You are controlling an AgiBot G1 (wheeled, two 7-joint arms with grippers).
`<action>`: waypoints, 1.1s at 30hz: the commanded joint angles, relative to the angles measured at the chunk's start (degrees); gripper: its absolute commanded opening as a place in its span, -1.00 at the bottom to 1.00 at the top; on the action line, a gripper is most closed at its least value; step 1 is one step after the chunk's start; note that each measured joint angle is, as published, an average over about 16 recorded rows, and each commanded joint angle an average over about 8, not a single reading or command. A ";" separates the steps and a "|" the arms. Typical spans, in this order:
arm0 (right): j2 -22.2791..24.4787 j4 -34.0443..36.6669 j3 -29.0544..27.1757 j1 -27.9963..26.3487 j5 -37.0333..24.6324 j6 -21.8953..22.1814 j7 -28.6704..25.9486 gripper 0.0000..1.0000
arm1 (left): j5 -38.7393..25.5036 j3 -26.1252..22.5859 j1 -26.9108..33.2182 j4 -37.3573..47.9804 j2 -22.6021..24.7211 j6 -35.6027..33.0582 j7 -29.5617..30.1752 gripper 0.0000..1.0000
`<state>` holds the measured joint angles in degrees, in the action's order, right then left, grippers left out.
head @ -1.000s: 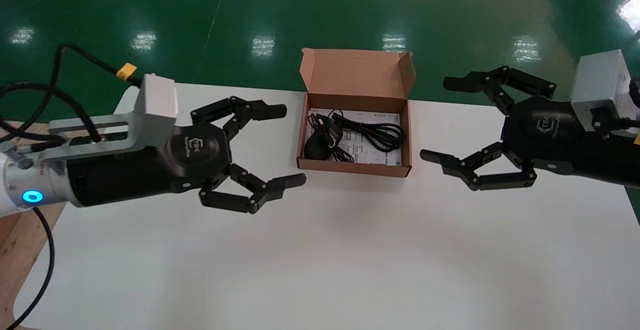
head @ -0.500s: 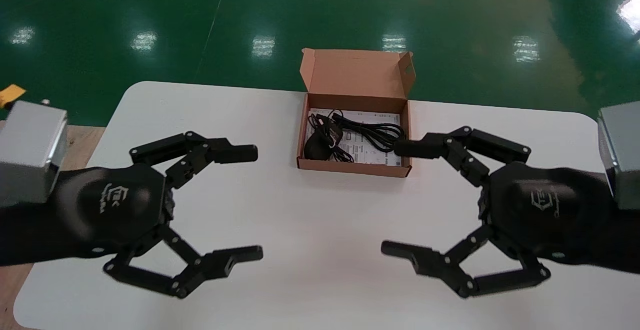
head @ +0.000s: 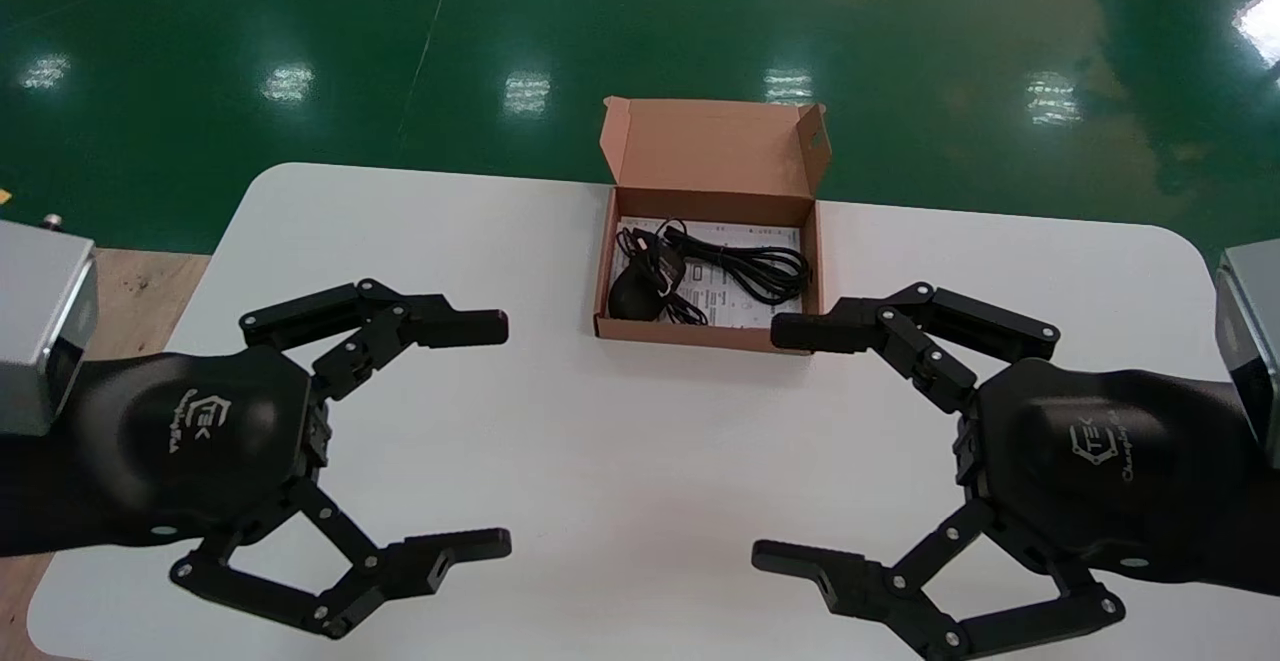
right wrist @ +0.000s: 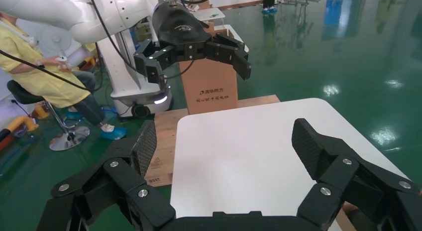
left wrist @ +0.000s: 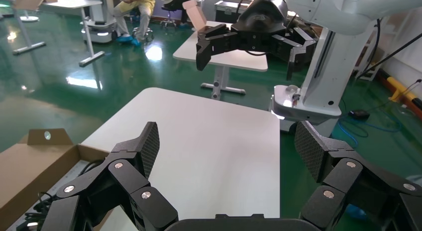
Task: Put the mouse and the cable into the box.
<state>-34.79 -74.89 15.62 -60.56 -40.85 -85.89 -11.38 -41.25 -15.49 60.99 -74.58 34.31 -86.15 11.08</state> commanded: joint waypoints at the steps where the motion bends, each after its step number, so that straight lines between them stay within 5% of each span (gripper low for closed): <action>1: -0.04 0.31 0.08 -0.24 -0.21 0.06 0.17 1.00 | -0.10 -0.10 0.11 0.20 0.13 0.07 -0.05 1.00; 33: -0.25 1.51 0.44 -1.12 -1.12 0.21 0.81 1.00 | -0.55 -0.48 0.52 0.95 0.64 0.43 -0.32 1.00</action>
<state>-35.03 -73.38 16.05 -61.68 -41.96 -85.67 -10.56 -41.80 -15.97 61.50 -73.63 34.95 -85.72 10.76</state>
